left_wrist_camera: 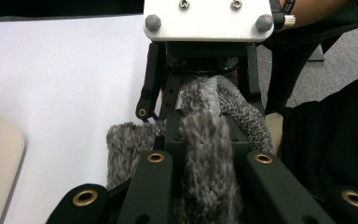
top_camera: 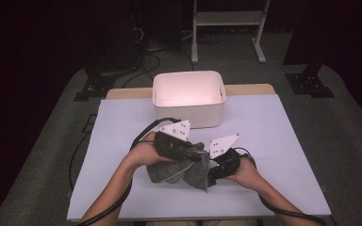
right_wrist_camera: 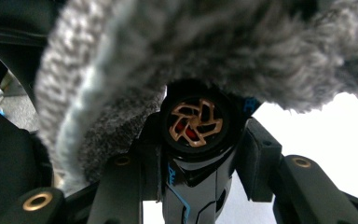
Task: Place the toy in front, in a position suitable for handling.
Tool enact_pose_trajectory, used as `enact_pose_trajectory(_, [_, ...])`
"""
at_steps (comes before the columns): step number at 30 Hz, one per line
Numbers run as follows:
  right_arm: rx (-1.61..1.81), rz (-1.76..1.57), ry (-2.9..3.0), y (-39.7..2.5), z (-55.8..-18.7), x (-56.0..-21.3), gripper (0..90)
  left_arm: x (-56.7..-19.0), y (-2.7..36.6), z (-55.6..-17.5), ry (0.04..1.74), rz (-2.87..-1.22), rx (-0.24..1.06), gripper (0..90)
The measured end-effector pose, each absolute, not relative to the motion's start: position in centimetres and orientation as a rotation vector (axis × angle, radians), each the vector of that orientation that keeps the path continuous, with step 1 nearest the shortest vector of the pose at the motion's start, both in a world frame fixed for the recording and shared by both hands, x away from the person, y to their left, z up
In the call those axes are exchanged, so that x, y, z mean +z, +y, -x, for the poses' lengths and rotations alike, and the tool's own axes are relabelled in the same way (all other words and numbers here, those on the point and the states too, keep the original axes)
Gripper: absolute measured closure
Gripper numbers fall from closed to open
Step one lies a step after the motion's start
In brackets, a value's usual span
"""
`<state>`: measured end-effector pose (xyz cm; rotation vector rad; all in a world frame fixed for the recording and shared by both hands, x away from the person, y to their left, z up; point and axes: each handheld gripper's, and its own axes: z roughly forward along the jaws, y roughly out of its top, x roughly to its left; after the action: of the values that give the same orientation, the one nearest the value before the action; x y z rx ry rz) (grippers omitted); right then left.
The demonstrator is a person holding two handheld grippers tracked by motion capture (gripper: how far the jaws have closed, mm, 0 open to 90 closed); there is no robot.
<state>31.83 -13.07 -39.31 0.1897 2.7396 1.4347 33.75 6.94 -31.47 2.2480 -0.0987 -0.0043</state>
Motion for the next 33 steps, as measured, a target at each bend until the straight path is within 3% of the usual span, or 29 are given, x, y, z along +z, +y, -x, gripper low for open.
enact_pose_trajectory(20, [1.483, -0.285, 2.717, -15.9, -31.9, -39.4, 56.4, -34.9, 10.8, -34.4, 0.051, -2.272, -0.033, 77.8])
enact_pose_trajectory(33, [1.463, -0.239, 2.711, -14.5, -31.7, -39.3, 56.5, -31.6, 8.4, -33.5, -0.077, -2.236, -0.021, 77.9])
